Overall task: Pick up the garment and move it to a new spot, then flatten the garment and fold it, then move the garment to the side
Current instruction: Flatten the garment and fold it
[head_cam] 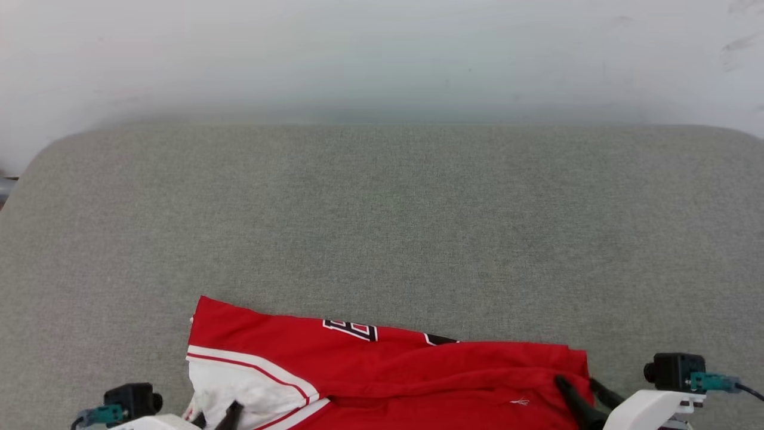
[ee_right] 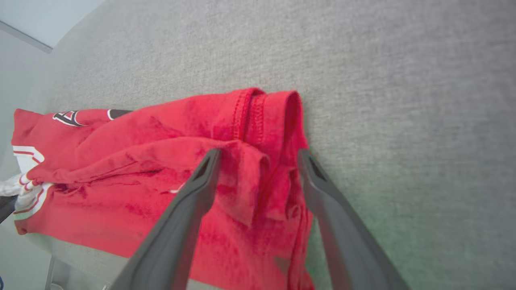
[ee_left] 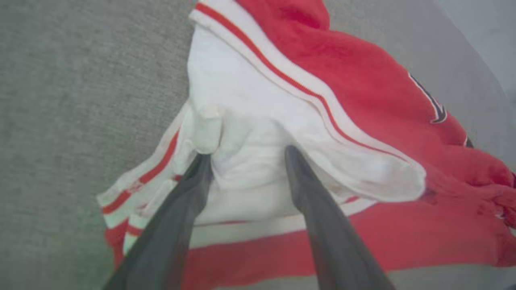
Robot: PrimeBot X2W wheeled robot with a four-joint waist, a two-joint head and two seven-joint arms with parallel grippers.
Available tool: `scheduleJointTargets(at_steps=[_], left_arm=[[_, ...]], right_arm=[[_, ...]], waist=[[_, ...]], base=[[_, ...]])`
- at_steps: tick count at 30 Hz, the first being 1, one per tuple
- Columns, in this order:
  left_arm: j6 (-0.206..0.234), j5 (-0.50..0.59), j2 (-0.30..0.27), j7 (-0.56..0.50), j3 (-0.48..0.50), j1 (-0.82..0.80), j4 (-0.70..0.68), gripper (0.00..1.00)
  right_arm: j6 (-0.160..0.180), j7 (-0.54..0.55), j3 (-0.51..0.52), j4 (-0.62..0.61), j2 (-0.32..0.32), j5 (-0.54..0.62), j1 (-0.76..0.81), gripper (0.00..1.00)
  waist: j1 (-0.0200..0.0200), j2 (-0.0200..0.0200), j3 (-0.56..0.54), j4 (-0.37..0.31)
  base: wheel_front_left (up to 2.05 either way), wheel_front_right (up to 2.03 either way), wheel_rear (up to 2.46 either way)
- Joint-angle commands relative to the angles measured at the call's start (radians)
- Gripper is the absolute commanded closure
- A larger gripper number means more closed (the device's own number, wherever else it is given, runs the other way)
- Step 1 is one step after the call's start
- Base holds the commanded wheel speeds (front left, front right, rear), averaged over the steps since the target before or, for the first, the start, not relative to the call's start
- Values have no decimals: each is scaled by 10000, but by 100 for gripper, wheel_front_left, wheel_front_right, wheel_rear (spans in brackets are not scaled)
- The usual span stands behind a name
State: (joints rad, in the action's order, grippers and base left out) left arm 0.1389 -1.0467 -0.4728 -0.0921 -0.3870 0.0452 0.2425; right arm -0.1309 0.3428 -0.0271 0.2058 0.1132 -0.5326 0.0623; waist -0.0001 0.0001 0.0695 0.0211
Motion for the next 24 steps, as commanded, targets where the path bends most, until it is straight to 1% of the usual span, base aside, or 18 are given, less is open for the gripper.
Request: scheduleJointTargets(at_steps=[1, 4, 7, 12, 15, 17, 19, 22, 24], left_arm=[[-4, 169, -181, 121, -6, -205, -23, 0], [71, 550, -327, 402, -9, -358, -383, 0], [265, 923, -456, 712, -5, -512, -769, 0], [446, 1412, -576, 1129, -26, -653, -1398, 0], [629, 1737, -575, 1637, 131, -756, -1846, 0], [775, 2036, -606, 1977, 173, -855, -2130, 0], [972, 2358, -581, 2314, 208, -959, -2390, 0], [1290, 2839, -512, 2826, 251, -1112, -2760, 0], [1465, 3160, -505, 3020, 246, -1220, -2995, 0]], right_arm=[[6, -18, 9, -258, 10, 71, 105, 0], [6, 77, 113, -751, -21, 139, 152, 0], [6, 357, 287, -1145, -57, 194, 233, 0], [6, 786, 730, -1541, 189, 330, 238, 0], [5, 1340, 1078, -1586, 408, 345, 224, 0], [5, 1745, 1353, -1529, 600, 500, 229, 0], [5, 2131, 1559, -1489, 643, 474, 208, 0], [5, 2718, 1659, -1496, 802, 410, 220, 0], [5, 2918, 1603, -1545, 849, 385, 178, 0]], waist=[[1, -1, -152, -19], [1, -1, -320, -57], [1, -1, -421, -77], [1, -1, -452, -118], [1, -1, -419, -135], [1, -1, -357, -103], [1, -1, -280, -57], [1, -1, -138, 45], [1, -1, -23, 129]], base=[[0, 0, 0], [0, 0, 0], [0, 0, 0], [0, 0, 0], [0, 0, 0], [0, 0, 0], [0, 0, 0], [0, 0, 0], [0, 0, 0]])
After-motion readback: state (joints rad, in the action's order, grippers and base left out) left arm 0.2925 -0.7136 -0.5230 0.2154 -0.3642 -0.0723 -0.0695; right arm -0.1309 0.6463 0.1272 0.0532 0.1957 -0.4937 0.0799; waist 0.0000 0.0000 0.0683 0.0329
